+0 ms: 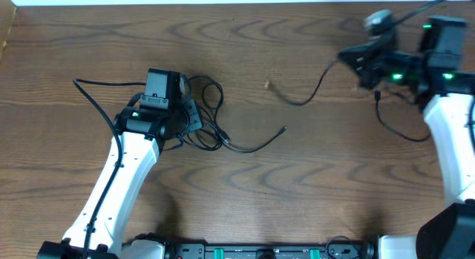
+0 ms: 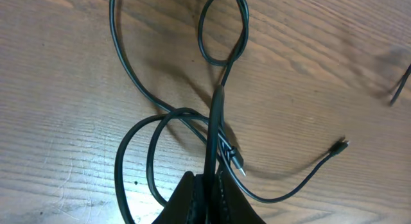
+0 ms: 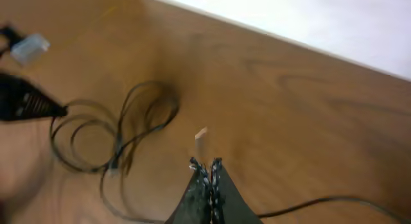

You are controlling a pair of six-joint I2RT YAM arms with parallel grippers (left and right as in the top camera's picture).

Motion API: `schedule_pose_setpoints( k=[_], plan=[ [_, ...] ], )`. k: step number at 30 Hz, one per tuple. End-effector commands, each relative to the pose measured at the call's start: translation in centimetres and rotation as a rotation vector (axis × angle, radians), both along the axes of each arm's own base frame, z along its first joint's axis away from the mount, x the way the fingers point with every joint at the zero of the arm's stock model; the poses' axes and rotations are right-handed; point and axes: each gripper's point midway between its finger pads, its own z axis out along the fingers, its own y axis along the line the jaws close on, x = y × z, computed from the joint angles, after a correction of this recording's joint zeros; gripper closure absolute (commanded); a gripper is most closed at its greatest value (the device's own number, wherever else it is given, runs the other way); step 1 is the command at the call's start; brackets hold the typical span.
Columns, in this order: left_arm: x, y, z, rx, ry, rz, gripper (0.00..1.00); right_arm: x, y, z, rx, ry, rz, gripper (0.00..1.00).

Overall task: Untangle cables
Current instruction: 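Return the right gripper to the remaining black cables held by left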

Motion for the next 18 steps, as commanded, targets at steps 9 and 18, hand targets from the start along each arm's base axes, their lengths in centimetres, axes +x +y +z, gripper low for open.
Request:
schedule_pose_setpoints(
  k=[9,18],
  plan=[
    [0.0,0.3,-0.1,0.015,0.002,0.006,0.91,0.1,3.1,-7.2,-0.271,0.231,-0.184,0.69],
    [0.0,0.3,-0.1,0.014,0.002,0.005,0.91,-0.4,4.7,-10.3,-0.368,0.285,-0.175,0.3]
  ],
)
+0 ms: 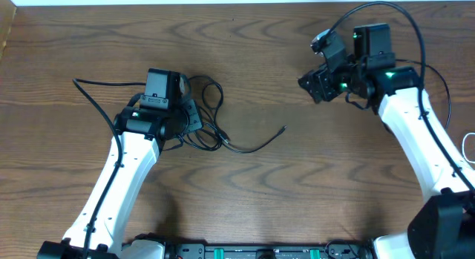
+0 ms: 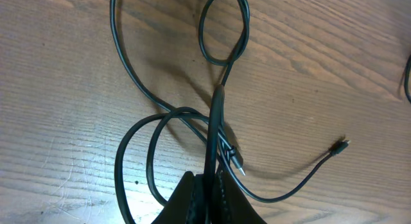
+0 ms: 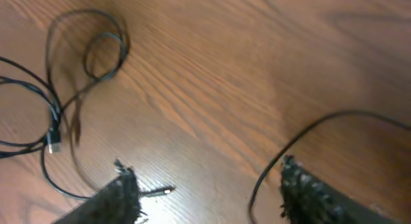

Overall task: Untangle cables
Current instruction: 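Return the right gripper to the remaining black cables held by left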

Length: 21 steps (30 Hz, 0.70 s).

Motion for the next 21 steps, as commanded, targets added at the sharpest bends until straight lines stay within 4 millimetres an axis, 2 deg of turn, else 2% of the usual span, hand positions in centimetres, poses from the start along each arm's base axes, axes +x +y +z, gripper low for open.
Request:
schedule_pose_setpoints(
  k=[1,4,6,9,12,13,14,16,17,21],
  plan=[
    [0.0,0.3,-0.1,0.014,0.001,0.005,0.91,-0.2,0.8,-2.8,-0.028,0.095,-0.062,0.3],
    [0.0,0.3,-0.1,0.014,0.001,0.005,0.91,0.2,0.0,-5.0,-0.127,0.119,-0.126,0.31],
    [0.0,0.3,-0.1,0.014,0.001,0.005,0.91,0.6,-1.4,-6.5,-0.266,0.106,-0.184,0.31],
    [0.0,0.3,-0.1,0.014,0.001,0.005,0.91,0.9,-2.6,-6.8,-0.395,0.066,-0.211,0.28],
    [0.0,0.3,-0.1,0.014,0.001,0.005,0.91,0.7,-2.9,-7.4,-0.425,0.079,-0.184,0.3],
    [0.0,0.3,-0.1,0.014,0.001,0.005,0.91,0.3,-3.3,-8.2,-0.437,0.112,-0.181,0.36],
    [0.0,0.3,-0.1,0.014,0.001,0.005,0.91,0.0,-3.5,-8.7,-0.441,0.135,-0.179,0.38],
    [0.0,0.3,-0.1,0.014,0.001,0.005,0.91,-0.9,-4.0,-10.1,-0.434,0.204,-0.147,0.37],
    [0.0,0.3,-0.1,0.014,0.001,0.005,0.86,-1.4,-4.1,-11.0,-0.426,0.244,-0.097,0.35],
    [0.0,0.3,-0.1,0.014,0.001,0.005,0.86,-2.0,-5.0,-12.1,-0.437,0.295,-0.091,0.34]
  ],
)
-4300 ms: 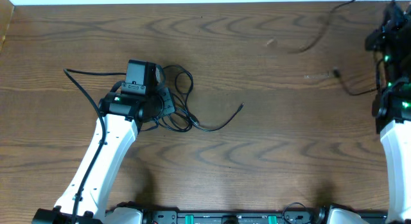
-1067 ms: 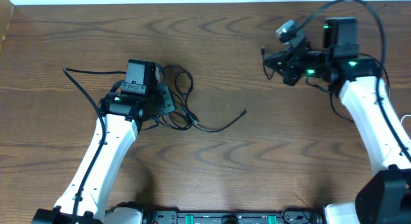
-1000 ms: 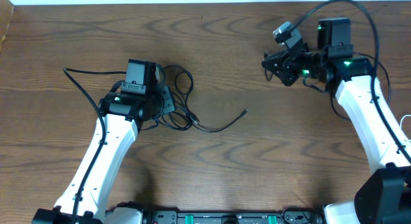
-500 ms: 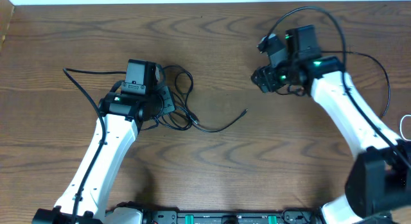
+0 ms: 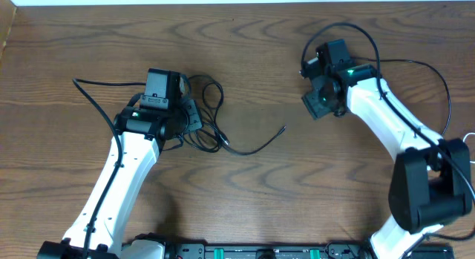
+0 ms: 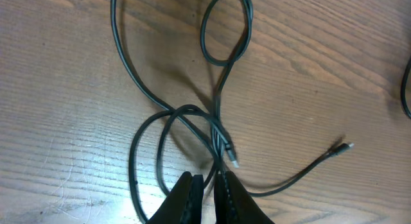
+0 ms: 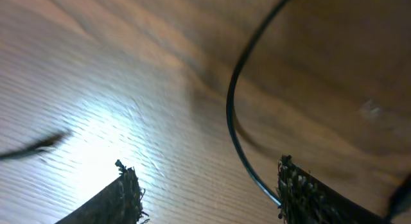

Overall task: Untangle cables
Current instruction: 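Return the right gripper to the remaining black cables held by left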

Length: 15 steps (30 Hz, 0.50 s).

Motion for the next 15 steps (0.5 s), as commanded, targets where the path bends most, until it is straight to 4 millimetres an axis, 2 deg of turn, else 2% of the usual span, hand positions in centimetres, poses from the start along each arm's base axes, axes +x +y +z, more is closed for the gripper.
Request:
schedule_pose_setpoints(
  k=[1,4,7,12,13,14,15],
  plan=[
    [0.0,0.3,-0.1,0.015,0.001,0.002,0.86,-0.1,-0.7,-1.1,0.004,0.034,0.029,0.33],
    [0.0,0.3,-0.1,0.015,0.001,0.002,0.86,0.0,-1.7,-1.8,-0.033,0.046,0.064,0.31],
    [0.0,0.3,-0.1,0.015,0.001,0.002,0.85,-0.5,-3.0,-3.2,-0.034,0.1,0.03,0.33],
    [0.0,0.3,-0.1,0.015,0.001,0.002,0.85,-2.1,-2.7,-5.2,0.008,0.202,0.032,0.35],
    [0.0,0.3,-0.1,0.015,0.001,0.002,0.84,-2.3,-2.7,-5.8,0.005,0.219,0.034,0.43],
    [0.0,0.3,-0.1,0.015,0.001,0.002,0.74,-2.6,-2.8,-6.4,0.003,0.238,0.033,0.77],
    [0.0,0.3,-0.1,0.015,0.002,0.002,0.69,-2.7,-2.8,-6.5,0.003,0.242,0.026,0.94]
  ],
)
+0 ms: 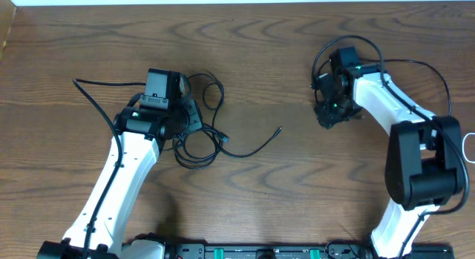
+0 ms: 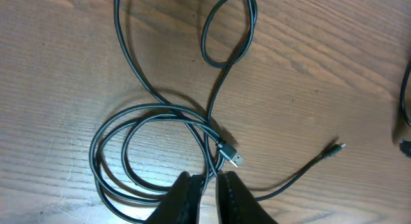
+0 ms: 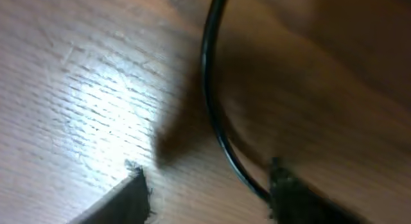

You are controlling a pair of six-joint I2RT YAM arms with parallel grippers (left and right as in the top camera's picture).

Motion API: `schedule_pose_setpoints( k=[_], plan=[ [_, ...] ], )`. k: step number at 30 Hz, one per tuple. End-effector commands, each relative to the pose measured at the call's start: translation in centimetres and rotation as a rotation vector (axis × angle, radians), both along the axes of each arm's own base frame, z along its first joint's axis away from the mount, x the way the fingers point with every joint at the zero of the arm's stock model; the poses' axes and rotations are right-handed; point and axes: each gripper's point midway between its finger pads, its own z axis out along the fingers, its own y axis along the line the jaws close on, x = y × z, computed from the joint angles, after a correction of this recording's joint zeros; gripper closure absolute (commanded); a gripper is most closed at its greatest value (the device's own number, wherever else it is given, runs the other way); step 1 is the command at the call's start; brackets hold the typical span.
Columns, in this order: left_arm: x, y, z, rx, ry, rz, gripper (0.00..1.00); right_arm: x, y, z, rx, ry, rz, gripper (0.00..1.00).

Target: Untangle cables

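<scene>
One black cable (image 1: 194,149) lies in flat loops on the wooden table, its USB plug (image 2: 232,158) beside the coil and its small plug (image 2: 337,147) out to the right. My left gripper (image 2: 207,178) hangs low over the coil, jaws narrowly open, with strands running up between the fingertips. A second black cable (image 1: 415,64) arcs across the far right. My right gripper (image 3: 205,169) stands open close to the table (image 1: 297,200). That cable (image 3: 209,89) runs between its fingers, close by the right one. In the overhead view the left gripper (image 1: 189,119) and right gripper (image 1: 326,116) are far apart.
A thin black lead (image 1: 93,96) trails off the left arm toward the left edge. A white loop (image 1: 469,144) shows at the right border. The table's pale far edge runs along the top.
The left cable's loops, which rose toward my left jaws, now lie spread flat in a wider coil. My right gripper is nearer the table and slightly right, still open over its cable.
At first my left gripper was shut on a raised strand of the coil, and my right gripper was shut at the far right. Then the right was open and further left, its cable in an arc. Later the left jaws had parted; now the coil rests flat.
</scene>
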Motion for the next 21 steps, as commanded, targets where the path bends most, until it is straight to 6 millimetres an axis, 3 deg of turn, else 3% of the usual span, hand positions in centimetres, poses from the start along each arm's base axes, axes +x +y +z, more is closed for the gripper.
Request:
schedule_pose_setpoints(
  k=[1,5,7,8,12,13,15,16,19,21],
  plan=[
    [0.0,0.3,-0.1,0.018,0.001,-0.003,0.63,-0.7,0.4,-1.2,0.016,0.044,-0.016,0.99],
    [0.0,0.3,-0.1,0.018,0.001,-0.003,0.51,0.1,0.4,0.1,0.03,-0.002,-0.089,0.99],
    [-0.4,0.4,-0.3,0.02,0.016,-0.003,0.16,1.1,0.0,1.7,0.049,-0.057,-0.164,0.99],
    [-0.4,0.4,-0.3,0.02,0.015,-0.003,0.04,1.6,-0.4,2.4,0.058,-0.084,-0.2,0.99],
    [-0.3,0.4,-0.3,0.02,0.015,-0.003,0.02,2.2,-2.6,6.3,0.101,-0.168,-0.314,0.99],
    [-0.3,0.4,-0.3,0.02,0.015,-0.003,0.02,2.4,-3.5,8.3,0.117,-0.216,-0.335,0.99],
    [-0.3,0.4,-0.3,0.02,0.015,-0.003,0.02,2.5,-4.7,9.5,0.097,-0.255,-0.376,0.99],
    [-0.3,0.4,-0.3,0.02,0.015,-0.003,0.02,2.5,-6.5,10.3,0.06,-0.284,-0.482,0.99],
    [-0.3,0.4,-0.3,0.02,0.015,-0.003,0.02,1.4,-7.7,10.4,0.057,-0.248,-0.563,0.99],
    [-0.3,0.4,-0.3,0.02,0.015,-0.003,0.02,0.0,-7.4,9.9,0.084,-0.179,-0.582,0.99]
  ],
)
